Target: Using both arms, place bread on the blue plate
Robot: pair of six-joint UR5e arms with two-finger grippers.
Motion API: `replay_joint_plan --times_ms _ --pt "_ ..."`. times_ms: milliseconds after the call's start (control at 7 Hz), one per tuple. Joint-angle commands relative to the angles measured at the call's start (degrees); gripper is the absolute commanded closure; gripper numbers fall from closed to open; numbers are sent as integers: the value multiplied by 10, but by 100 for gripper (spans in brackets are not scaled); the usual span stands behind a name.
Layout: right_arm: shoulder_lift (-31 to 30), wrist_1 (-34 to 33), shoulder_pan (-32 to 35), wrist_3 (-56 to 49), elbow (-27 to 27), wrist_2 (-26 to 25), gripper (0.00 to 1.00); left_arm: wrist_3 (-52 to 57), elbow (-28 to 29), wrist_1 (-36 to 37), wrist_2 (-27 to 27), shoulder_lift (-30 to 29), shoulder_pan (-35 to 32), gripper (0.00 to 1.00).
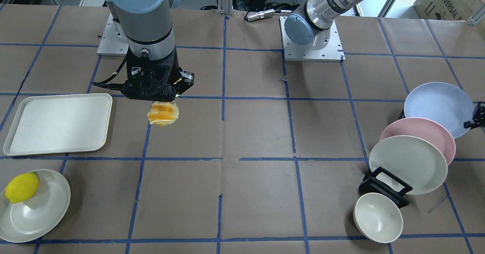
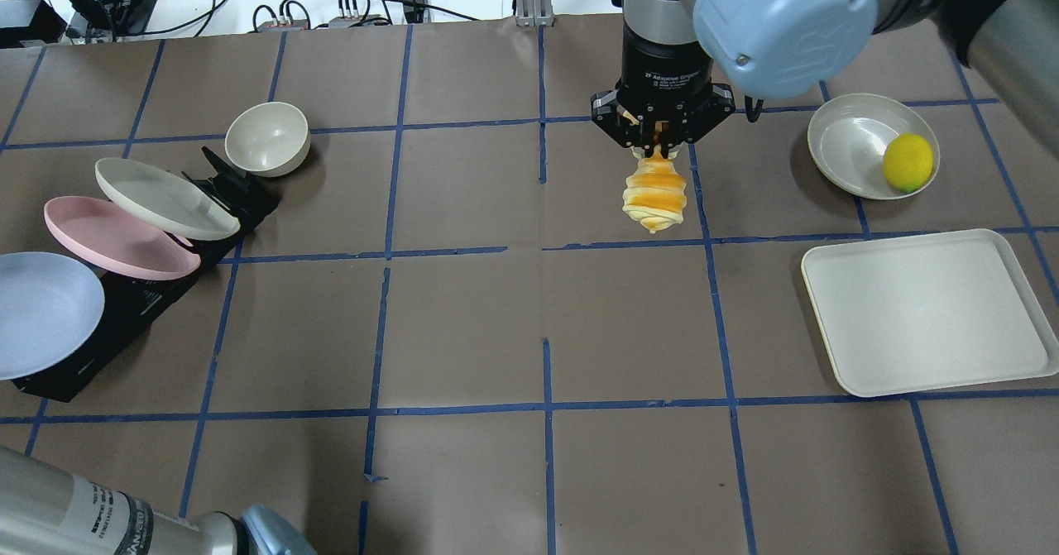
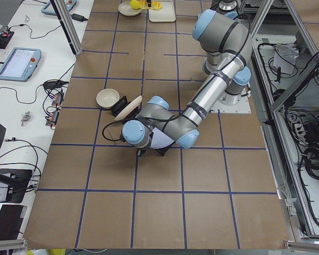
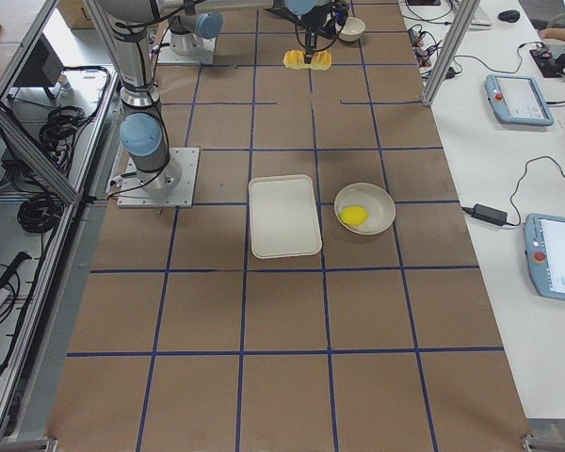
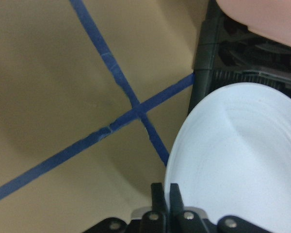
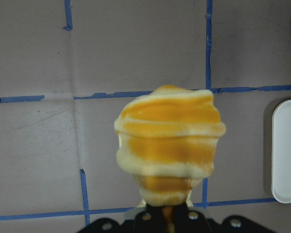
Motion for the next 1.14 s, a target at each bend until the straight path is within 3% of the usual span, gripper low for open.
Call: replay_joint_plan --times_ms 0,286,429,714,857,1000 --pt "3 2 -1 -4 -1 -4 86 0 26 -91 2 42 21 99" --pt "4 2 -1 -4 -4 -4 86 -35 16 -177 1 119 15 99" --pt "4 2 -1 -4 -2 -6 86 -118 4 -220 -20 156 -1 99" --pt "4 -4 -1 -5 3 -10 86 -259 -62 -218 -49 226 -104 99" --pt "16 -19 -1 -5 1 -11 86 -354 -105 -204 -116 247 -162 99" --pt "19 -17 -1 -5 -6 -12 86 -431 -142 -156 -139 269 -216 99"
